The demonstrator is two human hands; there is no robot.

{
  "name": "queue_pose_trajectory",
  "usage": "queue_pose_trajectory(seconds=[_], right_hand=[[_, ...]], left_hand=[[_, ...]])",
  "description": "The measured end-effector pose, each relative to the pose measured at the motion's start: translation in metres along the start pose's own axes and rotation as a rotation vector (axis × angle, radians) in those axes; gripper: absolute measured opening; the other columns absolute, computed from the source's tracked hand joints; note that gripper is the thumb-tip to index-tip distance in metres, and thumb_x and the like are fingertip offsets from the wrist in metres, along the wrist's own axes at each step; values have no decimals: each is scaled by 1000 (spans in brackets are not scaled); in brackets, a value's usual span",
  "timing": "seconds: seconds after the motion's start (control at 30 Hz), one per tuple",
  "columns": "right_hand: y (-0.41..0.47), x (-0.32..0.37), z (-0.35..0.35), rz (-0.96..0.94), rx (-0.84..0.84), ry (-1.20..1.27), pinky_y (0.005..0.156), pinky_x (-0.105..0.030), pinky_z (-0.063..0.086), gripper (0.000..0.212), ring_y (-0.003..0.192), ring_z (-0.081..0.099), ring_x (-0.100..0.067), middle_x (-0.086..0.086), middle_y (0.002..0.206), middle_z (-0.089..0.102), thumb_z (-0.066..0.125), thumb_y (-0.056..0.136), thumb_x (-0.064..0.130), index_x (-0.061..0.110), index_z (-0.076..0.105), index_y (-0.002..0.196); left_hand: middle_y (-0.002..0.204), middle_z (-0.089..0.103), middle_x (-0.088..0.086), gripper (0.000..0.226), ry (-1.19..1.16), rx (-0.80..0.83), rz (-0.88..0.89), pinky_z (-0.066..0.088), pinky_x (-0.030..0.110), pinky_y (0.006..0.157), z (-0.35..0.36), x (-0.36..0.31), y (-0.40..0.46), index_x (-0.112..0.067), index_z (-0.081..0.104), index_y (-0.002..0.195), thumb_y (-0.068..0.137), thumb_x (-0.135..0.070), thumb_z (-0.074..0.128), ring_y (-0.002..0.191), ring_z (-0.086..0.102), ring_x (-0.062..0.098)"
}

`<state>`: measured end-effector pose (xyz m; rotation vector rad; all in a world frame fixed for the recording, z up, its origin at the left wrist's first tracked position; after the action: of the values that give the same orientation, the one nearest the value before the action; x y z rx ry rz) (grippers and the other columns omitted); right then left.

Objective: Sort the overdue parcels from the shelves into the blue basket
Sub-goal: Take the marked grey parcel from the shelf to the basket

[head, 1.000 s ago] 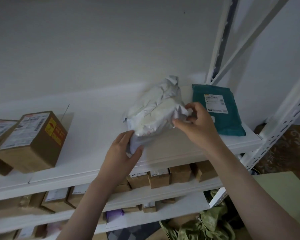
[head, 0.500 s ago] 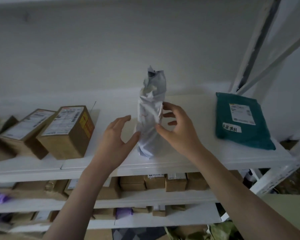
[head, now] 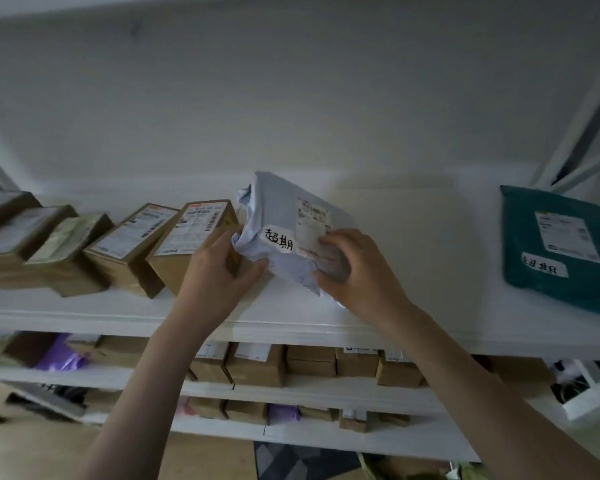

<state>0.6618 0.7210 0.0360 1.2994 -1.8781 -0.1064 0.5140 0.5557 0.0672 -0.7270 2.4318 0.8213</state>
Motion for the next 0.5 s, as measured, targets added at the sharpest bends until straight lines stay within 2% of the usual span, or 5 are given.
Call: queue_pose_trajectory(seconds=[0.13,0.23,0.3,0.43,0.5], right_hand=[[-15,-24,-7,50,9,-70,96,-21,42,57,123,45,-14,4,133,50,81,82,32,16,59,131],[-27,-41,-21,92,7,-104,96,-8,32,61,126,40,-8,6,140,46,81,83,34,17,56,136],[-35,-48,-31,108,-11,-111,102,-11,35,62,127,42,-8,4,141,48,78,86,36,16,55,140],[-47,-54,-41,130,4,-115,107,-15,37,66,129,45,-7,7,139,50,75,87,40,18,51,145],[-46,-67,-41,179,11,-76,106,-24,43,70,128,48,-9,7,138,52,76,85,46,19,50,144]], left_hand=[[98,60,-14,23,-72,53,-3,37,10,66,18,10,-10,-25,62,103,86,-33,77,88,55,-7],[104,61,-15,32,-96,130,-31,43,10,72,42,15,-17,-28,60,111,86,-37,78,95,58,-1],[102,62,-16,32,-85,172,-39,42,5,70,59,20,-22,-27,59,110,86,-37,78,95,58,-4],[98,59,-22,37,-103,201,-95,39,-1,65,79,22,-24,-28,56,112,84,-28,81,88,52,-24],[95,56,-26,44,-149,189,-117,39,-2,65,84,26,-19,-29,52,114,83,-21,82,83,51,-28]])
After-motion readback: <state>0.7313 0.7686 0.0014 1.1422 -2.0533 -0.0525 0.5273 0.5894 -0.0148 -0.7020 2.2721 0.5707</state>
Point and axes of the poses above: each hand's wrist, its own y-axis towards the middle knuckle, its own z-axis out of the palm, x = y × z, the point moved 10 cm from there along y, towards the middle knuckle
